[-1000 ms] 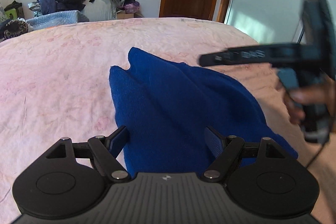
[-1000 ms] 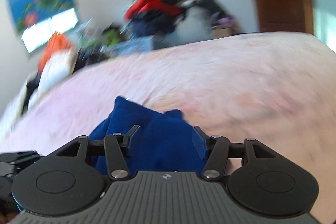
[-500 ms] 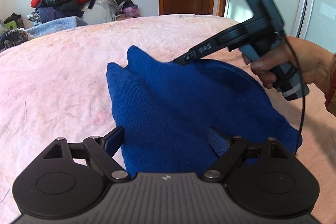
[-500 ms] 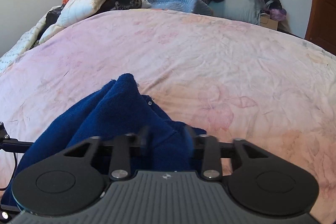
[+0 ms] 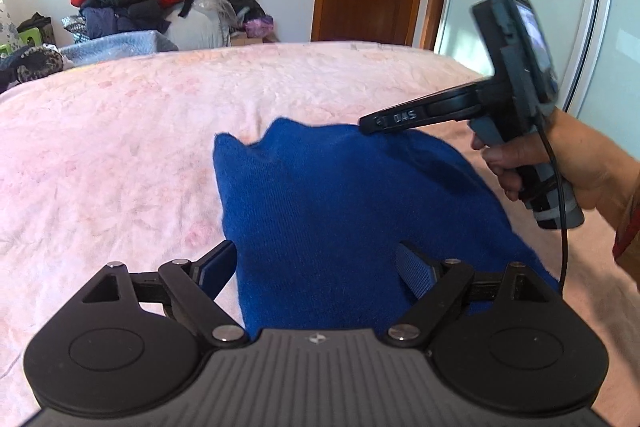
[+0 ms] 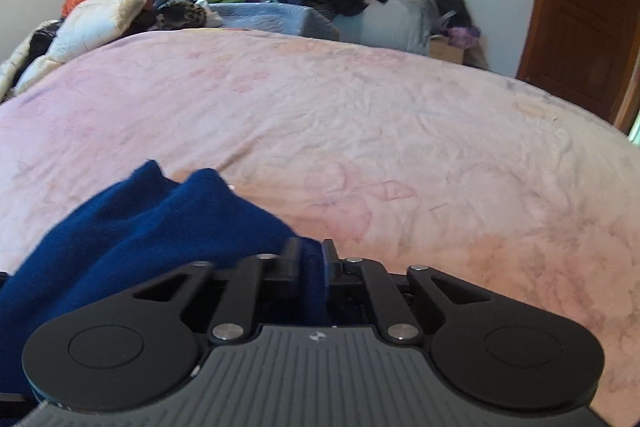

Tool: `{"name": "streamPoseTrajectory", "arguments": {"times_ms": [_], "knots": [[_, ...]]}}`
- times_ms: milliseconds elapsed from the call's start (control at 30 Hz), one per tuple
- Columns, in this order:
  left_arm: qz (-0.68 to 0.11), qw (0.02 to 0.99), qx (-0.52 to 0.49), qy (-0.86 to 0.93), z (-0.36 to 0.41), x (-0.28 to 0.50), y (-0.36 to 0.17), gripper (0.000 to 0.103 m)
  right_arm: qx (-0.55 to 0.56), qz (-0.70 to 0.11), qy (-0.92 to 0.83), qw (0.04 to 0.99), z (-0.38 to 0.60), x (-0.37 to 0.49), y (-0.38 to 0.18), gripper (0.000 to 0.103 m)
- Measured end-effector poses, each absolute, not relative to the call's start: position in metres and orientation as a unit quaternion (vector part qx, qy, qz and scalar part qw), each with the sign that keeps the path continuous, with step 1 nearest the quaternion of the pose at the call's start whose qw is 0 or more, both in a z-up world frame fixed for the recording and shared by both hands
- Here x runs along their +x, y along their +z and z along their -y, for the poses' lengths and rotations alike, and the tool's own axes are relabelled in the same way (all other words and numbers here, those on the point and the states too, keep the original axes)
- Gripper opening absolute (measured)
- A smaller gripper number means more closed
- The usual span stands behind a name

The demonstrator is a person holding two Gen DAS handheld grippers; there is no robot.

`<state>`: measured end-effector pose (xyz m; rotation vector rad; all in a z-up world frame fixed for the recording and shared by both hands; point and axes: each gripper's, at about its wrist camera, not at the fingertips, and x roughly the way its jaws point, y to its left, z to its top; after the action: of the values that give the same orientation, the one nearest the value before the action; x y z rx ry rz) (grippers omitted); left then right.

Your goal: Fold small clothes

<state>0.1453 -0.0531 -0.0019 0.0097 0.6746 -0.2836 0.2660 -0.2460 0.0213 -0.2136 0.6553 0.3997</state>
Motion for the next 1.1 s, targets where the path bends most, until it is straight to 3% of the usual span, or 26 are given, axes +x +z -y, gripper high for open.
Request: {"name": "streamPoseTrajectory", "arguments": {"times_ms": [33,133,333,467,667,833,1100], "knots": [[-0.324,0.936,0.006,-0.137,0.052,0.143,0.001,0.087,-0.098,-0.308,0.187,0.928,0.248,0.261,0.027,0.042],[-0.311,0.940,0.003,-0.137,0.048,0.138,0.008,0.087,-0.070,-0.299,0.227,0.924,0.254,0.237,0.047,0.041],[-0.331,0.928,0.019,-0.171,0.053,0.132,0.001,0.087,-0.127,-0.357,0.338,0.862,0.239,0.174,0.039,0.047],[-0.353,0.923,0.055,-0.143,0.056,0.128,-0.017,0.087,-0.153,-0.367,0.269,0.877,0.261,0.148,0.029,0.050],[-0.344,0.925,0.028,-0.155,0.050,0.117,-0.009,0.087,-0.068,-0.324,0.247,0.911,0.288,0.104,0.043,0.053],[-0.366,0.919,0.031,-0.146,0.051,0.114,-0.017,0.087,-0.070,-0.367,0.216,0.902,0.286,0.094,0.012,0.055],[-0.371,0.919,0.031,-0.130,0.052,0.105,-0.017,0.087,-0.077,-0.273,0.174,0.943,0.270,0.061,0.031,0.061]]}}
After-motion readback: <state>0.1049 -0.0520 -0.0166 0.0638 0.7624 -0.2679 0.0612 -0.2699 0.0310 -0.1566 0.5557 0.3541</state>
